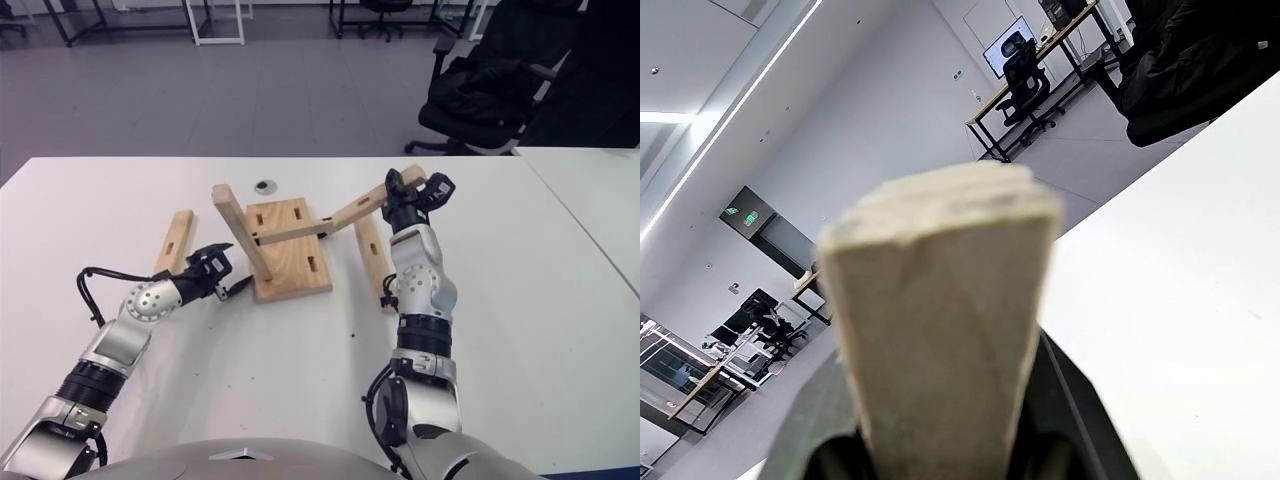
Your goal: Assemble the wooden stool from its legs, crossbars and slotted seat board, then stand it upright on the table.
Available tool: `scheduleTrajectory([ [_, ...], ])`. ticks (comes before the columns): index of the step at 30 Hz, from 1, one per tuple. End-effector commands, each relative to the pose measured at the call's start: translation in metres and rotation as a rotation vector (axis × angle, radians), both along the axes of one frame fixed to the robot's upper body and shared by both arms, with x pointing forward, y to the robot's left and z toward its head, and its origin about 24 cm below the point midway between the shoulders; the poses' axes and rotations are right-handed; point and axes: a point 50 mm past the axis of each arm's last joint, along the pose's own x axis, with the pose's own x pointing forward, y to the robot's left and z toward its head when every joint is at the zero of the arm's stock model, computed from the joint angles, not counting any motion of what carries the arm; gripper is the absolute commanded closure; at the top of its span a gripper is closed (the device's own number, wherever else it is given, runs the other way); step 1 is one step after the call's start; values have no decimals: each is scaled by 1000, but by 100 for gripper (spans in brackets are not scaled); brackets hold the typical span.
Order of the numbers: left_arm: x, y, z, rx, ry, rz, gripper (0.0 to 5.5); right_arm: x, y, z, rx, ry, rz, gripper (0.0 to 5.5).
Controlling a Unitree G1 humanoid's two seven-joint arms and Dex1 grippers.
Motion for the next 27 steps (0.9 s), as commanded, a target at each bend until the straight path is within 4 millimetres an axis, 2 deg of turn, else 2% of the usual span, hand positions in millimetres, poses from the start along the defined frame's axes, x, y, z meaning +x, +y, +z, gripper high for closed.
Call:
scheduleTrajectory([
  [1, 5, 5, 13, 18, -45, 9, 126, 0, -14, 36, -1, -129, 13, 450],
  [4, 6, 18, 22, 27, -79, 68, 126, -9, -25, 65, 34, -171, 29, 450],
  [6, 6, 24, 31, 7, -109, 111, 126, -17, -26, 71, 44, -97, 65, 450],
  [8, 8, 24, 41, -25, -141, 141, 126, -28, -23, 68, 17, -3, 109, 450],
  [11, 10, 17, 65, -154, -213, 194, 126, -47, -4, 58, 7, 111, 200, 450],
  [16, 12, 7, 112, -419, -326, 288, 126, -58, 3, 40, -4, 236, 205, 450],
  [19, 9, 8, 131, -521, -350, 309, 126, -57, 0, 39, -60, 222, 166, 450],
  [23, 6, 9, 147, -546, -387, 305, 126, -56, 0, 47, -139, 187, 150, 450],
  [27, 3, 0, 163, -571, -419, 264, 126, -57, 3, 50, -170, 167, 135, 450],
])
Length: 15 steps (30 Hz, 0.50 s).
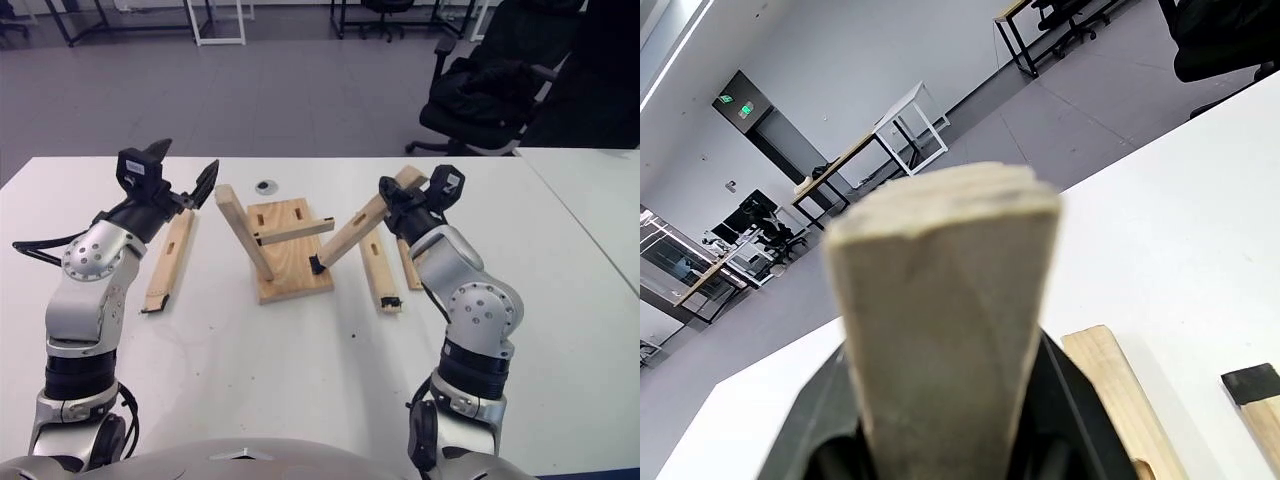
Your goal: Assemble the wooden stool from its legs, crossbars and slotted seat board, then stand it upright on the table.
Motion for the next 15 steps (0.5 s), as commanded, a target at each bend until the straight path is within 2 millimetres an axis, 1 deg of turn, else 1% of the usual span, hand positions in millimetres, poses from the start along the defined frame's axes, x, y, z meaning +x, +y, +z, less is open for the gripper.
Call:
scheduleTrajectory([
  [1, -2, -8, 18, -13, -48, -27, 126, -1, -2, 1, -63, -3, -40, 450],
  [5, -5, -19, 26, -31, -70, -74, 126, -1, 9, -3, -54, -22, -38, 450],
  [8, -7, -23, 30, -29, -76, -94, 126, -4, 19, -6, -107, -41, -2, 450],
  [11, -4, -28, 25, 0, -58, -112, 126, -5, 26, -10, -187, -49, 48, 450],
  [14, -3, -35, 18, 54, -41, -133, 126, -8, 31, -22, -321, -5, 119, 450],
  [15, -4, -38, 17, 63, -42, -141, 126, -9, 32, -28, -342, 20, 135, 450],
])
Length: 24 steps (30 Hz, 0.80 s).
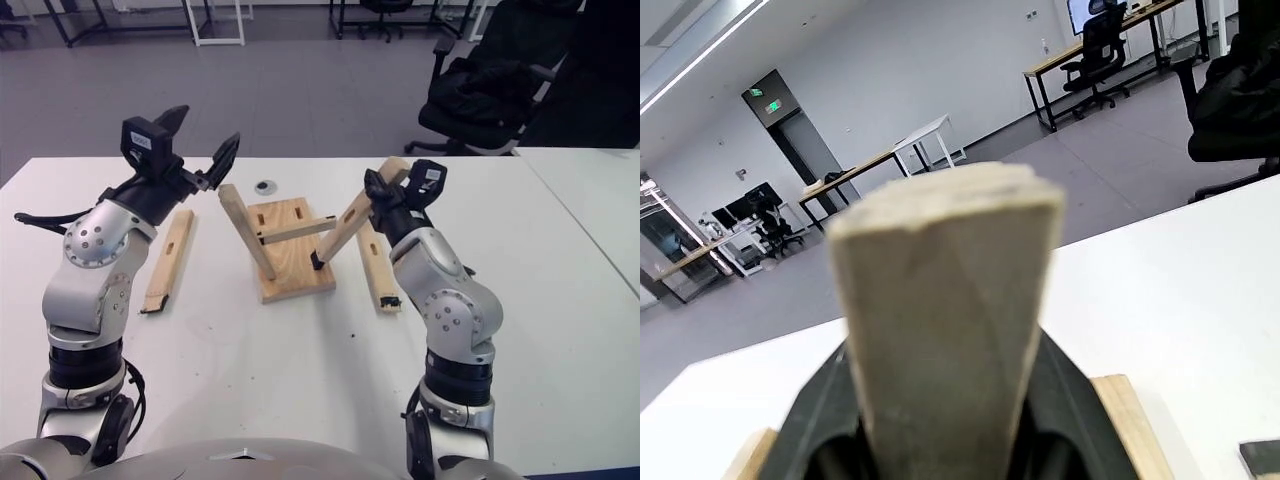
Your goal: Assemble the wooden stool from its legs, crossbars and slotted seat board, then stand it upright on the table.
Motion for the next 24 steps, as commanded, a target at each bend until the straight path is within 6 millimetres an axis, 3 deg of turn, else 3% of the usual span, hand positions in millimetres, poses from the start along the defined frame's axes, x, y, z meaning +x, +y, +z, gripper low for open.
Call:
scheduleTrajectory([
  [1, 0, -11, -5, 61, 7, -31, 126, -5, 1, -37, -152, 185, 35, 450],
  [8, 2, -19, -23, 131, 32, -33, 126, -10, 8, -60, -185, 319, 49, 450],
  [18, 10, -8, -48, 211, 40, 55, 126, -16, 17, -79, -232, 385, 118, 450],
  [24, 11, -5, -59, 205, 52, 97, 126, -11, 20, -74, -302, 359, 145, 450],
])
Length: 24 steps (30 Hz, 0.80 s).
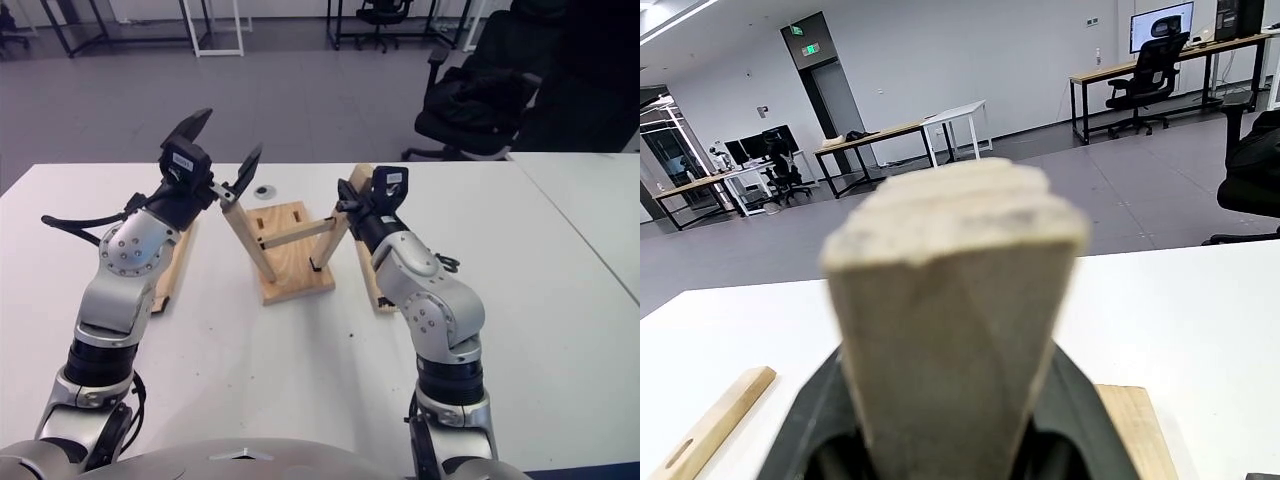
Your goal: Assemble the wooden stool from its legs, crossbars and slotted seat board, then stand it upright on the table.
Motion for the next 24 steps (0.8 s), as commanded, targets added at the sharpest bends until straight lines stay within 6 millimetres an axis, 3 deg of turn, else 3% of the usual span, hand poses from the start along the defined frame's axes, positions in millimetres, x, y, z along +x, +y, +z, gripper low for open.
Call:
scheduleTrajectory([
  [1, 7, 8, -45, 77, 188, 78, 126, -9, 1, -59, -172, 319, 46, 450],
  [3, 7, 0, -46, 61, 180, 65, 126, -9, 7, -50, -168, 289, 97, 391],
  [11, 13, -18, -44, -87, 121, 100, 126, -7, 19, -35, -117, 217, 224, 260],
  [16, 19, -27, -36, -199, 66, 125, 126, -6, 22, -21, -88, 133, 269, 260],
  [20, 25, -47, -21, -267, 0, 121, 126, -12, 31, -18, -98, 109, 333, 260],
  [22, 25, -48, -18, -278, -12, 125, 126, -12, 29, -16, -87, 94, 325, 260],
  [24, 21, -37, -15, -276, -35, 155, 126, -13, 23, -12, -55, 66, 313, 260],
])
